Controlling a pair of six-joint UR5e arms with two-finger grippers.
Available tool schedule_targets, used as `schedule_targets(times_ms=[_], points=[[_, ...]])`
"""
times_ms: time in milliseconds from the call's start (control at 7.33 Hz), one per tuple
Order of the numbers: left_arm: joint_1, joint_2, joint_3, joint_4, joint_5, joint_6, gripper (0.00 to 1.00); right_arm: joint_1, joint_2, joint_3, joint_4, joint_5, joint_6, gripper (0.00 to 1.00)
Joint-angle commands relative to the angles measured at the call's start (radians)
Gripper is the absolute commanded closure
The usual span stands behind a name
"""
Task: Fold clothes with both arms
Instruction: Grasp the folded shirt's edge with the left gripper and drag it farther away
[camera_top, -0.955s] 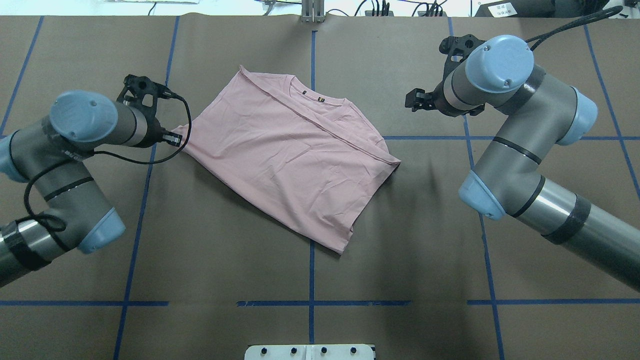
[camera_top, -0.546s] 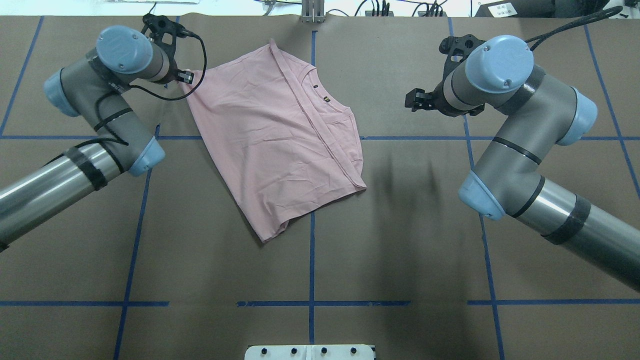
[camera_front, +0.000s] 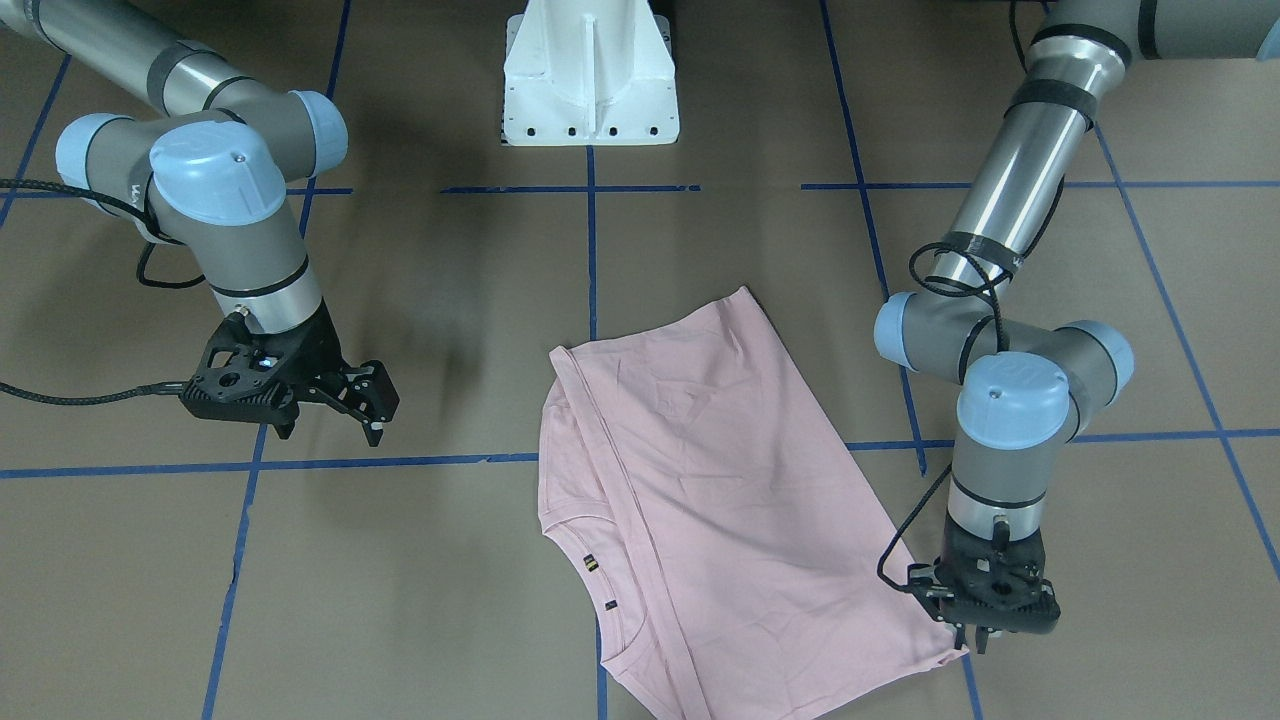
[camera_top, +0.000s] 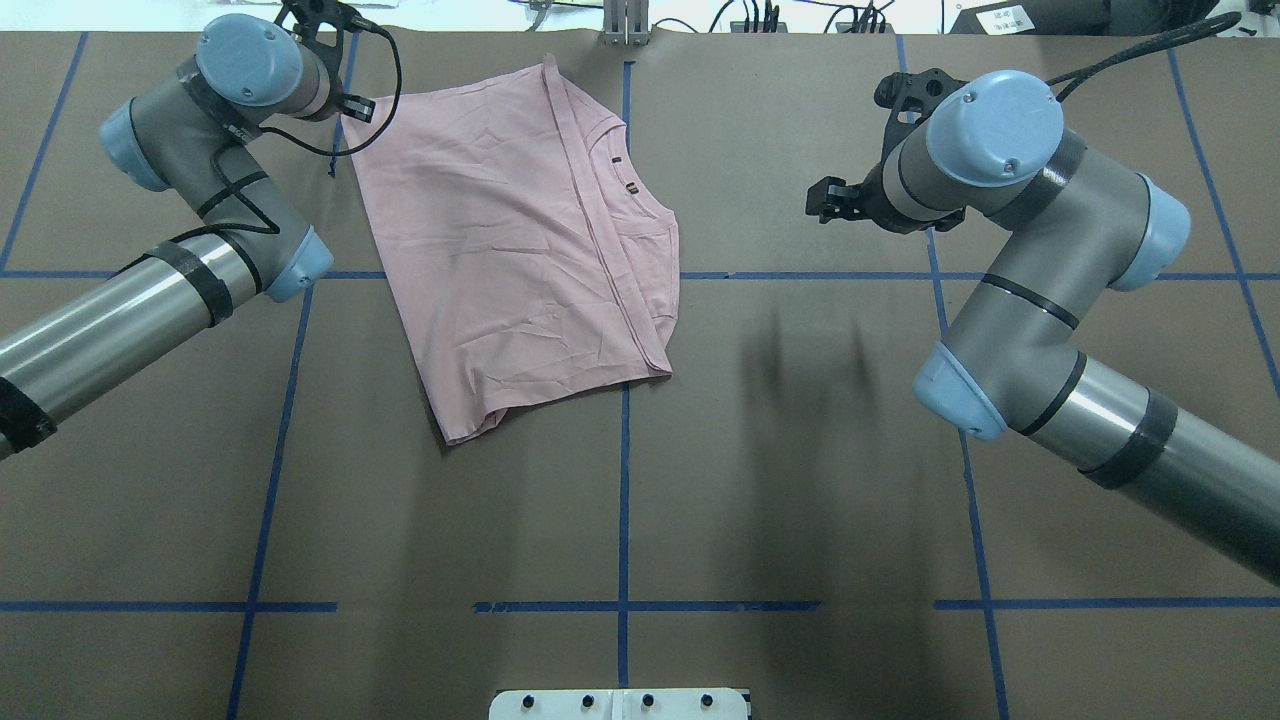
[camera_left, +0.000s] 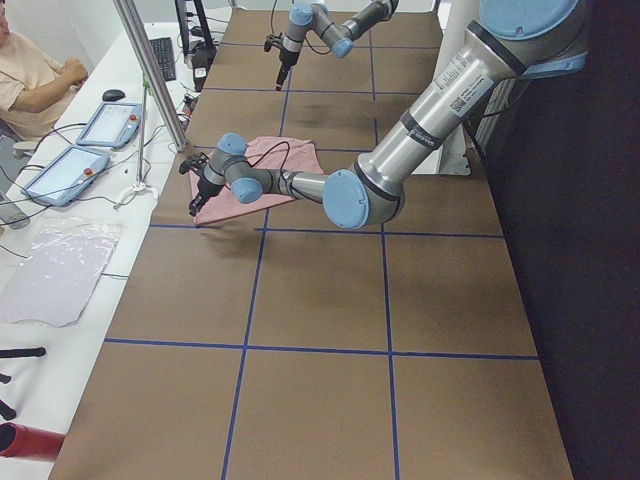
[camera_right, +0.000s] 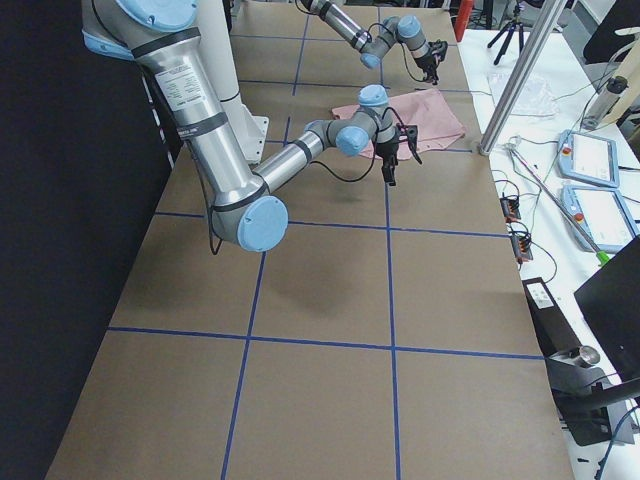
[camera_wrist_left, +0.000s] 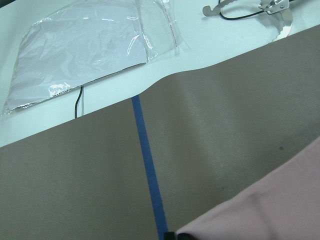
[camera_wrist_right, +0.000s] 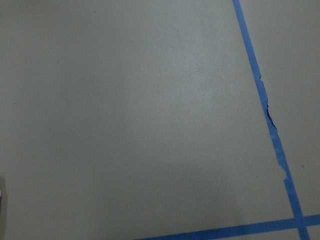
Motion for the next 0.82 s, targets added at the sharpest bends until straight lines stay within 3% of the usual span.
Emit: schedule_targets(times_ms=[0, 273, 682], points=[[-0.019, 0.077, -0.136, -0.006, -0.107, 0.026, 0.00, -0.058, 0.126, -0.095, -0.001, -0.007, 0.202, 0.15], [-0.019, 0.092, -0.165, -0.005, -0.107, 0.023, 0.00, -0.122, 0.276, -0.266, -0.005, -0.068, 0.298, 0.17], [-0.019, 0.093, -0.174, -0.006, -0.107, 0.015, 0.00, -0.174, 0.321, -0.297, -0.089, -0.067, 0.285, 0.19]])
